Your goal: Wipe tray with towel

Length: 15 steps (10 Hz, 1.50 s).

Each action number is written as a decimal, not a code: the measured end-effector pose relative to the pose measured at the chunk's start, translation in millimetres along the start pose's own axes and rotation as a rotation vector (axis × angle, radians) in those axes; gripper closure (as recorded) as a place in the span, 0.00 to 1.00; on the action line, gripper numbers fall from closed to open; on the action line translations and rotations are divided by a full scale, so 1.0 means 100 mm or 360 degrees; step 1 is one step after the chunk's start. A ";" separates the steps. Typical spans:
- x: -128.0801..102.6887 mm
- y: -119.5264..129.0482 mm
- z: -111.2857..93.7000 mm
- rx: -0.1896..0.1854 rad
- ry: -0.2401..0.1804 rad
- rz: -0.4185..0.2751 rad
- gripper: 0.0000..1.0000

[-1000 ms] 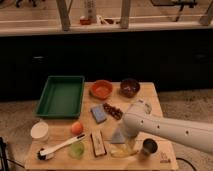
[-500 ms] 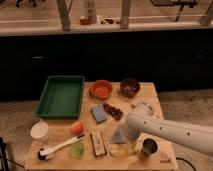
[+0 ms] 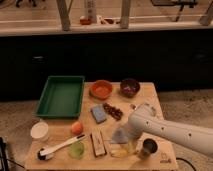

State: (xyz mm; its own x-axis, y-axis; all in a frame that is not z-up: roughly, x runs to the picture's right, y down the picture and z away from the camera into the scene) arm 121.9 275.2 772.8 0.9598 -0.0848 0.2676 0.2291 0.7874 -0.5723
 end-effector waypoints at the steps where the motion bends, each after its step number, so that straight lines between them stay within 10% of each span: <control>1: -0.02 -0.05 -0.03 0.0002 -0.0004 -0.0004 0.20; 10: -0.02 -0.32 0.11 0.0021 -0.0014 -0.0034 0.20; 15: -0.01 -0.37 0.32 -0.0004 -0.0056 -0.0034 0.59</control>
State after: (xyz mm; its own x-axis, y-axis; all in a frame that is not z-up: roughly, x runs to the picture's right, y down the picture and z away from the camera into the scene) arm 107.4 265.4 818.7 0.9484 -0.0801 0.3069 0.2501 0.7840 -0.5681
